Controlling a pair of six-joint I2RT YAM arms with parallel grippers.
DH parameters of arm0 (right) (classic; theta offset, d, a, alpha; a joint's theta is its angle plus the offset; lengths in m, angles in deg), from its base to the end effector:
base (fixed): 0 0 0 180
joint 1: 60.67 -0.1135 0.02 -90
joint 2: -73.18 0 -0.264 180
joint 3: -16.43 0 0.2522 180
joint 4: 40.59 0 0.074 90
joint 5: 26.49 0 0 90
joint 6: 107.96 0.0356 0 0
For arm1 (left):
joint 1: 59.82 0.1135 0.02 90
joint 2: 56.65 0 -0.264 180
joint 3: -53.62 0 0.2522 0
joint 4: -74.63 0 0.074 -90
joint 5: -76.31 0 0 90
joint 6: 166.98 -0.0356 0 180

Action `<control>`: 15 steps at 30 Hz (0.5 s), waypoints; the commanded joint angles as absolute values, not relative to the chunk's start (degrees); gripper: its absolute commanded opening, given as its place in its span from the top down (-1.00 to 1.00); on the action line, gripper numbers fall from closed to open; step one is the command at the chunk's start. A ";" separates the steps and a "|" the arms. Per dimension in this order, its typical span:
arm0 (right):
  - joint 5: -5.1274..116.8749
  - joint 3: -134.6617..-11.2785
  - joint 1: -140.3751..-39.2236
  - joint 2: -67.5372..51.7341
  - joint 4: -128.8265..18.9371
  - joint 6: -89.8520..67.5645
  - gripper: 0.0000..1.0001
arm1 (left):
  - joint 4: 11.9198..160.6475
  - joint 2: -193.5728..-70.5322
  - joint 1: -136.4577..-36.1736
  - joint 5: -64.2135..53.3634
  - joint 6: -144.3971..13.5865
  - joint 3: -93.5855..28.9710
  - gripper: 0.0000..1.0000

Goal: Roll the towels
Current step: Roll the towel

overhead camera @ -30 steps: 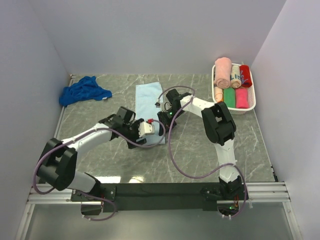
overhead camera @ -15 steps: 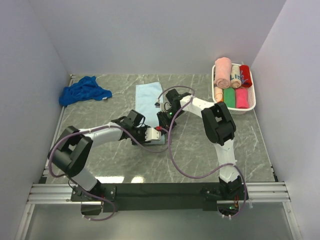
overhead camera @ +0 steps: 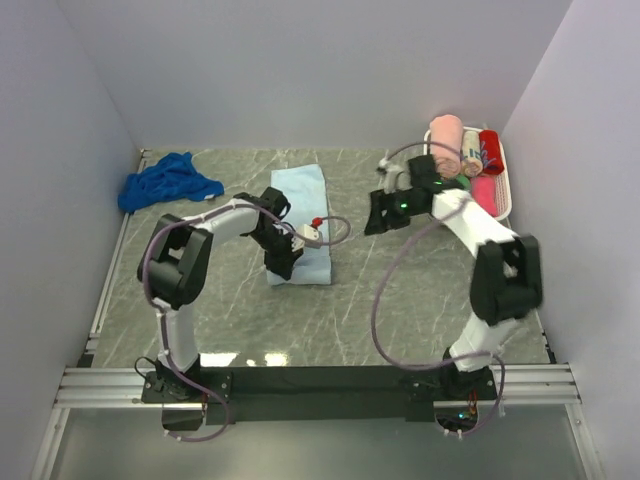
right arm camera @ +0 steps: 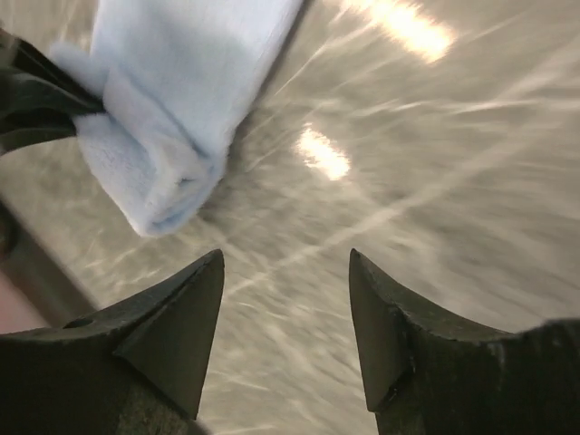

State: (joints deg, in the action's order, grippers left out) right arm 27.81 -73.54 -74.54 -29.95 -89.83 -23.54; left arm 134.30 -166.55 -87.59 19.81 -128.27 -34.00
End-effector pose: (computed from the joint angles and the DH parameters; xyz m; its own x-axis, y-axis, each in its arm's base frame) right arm 0.3574 0.1096 0.2220 -0.8118 -0.2818 -0.5114 -0.5386 0.6995 0.4696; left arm 0.3074 -0.1841 0.1635 -0.1914 0.8362 -0.5140 0.9694 0.0789 -0.2325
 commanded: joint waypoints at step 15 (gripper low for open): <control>41.86 -53.67 -99.06 0.06 -75.20 -43.97 0.10 | 162.91 -192.25 -83.37 26.84 -126.47 -55.76 0.76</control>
State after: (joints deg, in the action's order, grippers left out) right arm 34.72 -53.74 -93.82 1.11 -81.94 -39.45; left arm 160.33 -186.44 -82.60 33.30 -125.39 -55.88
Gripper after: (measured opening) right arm 0.420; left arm 0.179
